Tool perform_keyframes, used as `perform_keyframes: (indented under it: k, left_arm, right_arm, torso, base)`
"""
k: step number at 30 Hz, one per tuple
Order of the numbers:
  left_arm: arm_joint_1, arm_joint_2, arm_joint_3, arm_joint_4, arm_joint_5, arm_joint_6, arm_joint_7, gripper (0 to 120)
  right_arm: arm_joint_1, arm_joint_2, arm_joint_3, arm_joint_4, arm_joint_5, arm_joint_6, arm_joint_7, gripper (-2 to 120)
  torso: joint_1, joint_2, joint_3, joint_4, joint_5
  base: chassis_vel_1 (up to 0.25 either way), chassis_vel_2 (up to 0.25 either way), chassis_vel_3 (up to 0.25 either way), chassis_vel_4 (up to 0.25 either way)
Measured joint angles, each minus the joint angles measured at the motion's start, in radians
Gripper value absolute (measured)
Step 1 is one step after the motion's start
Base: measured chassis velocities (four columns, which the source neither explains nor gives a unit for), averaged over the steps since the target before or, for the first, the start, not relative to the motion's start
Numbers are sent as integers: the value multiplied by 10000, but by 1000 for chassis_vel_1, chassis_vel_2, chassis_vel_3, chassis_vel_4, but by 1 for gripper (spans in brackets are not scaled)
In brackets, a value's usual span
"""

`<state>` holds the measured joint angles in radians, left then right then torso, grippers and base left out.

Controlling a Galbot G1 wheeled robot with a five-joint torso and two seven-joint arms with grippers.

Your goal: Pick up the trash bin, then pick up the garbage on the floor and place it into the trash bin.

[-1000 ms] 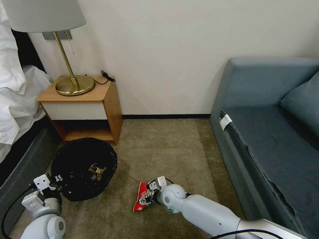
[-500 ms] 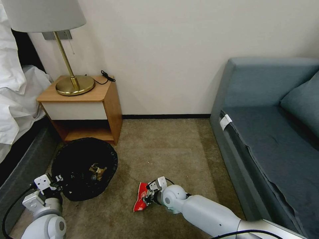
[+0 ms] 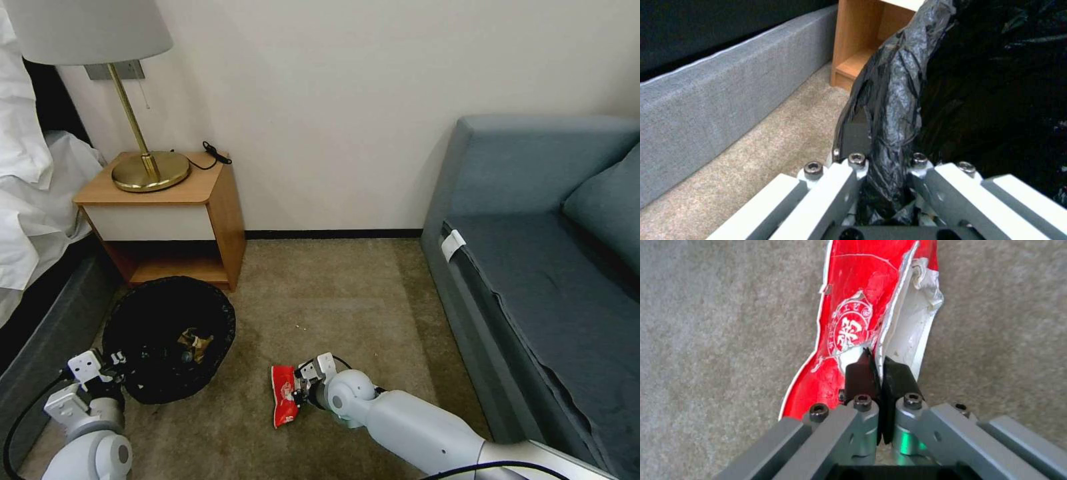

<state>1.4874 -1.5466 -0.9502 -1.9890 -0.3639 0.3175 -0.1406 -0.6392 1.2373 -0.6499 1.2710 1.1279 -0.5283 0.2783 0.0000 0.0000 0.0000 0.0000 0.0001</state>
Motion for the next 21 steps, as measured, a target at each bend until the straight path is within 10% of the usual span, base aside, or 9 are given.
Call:
perform_keyframes:
  k: [21]
  left_arm:
    - [-23, 119, 55, 274, -40, -134, 70, 2]
  right_arm:
    - [1054, -1014, 2202, 1263, -1525, 1964, -2049, 0]
  torso:
    - [0, -1, 0, 0, -1]
  base:
    - [0, 0, 0, 0]
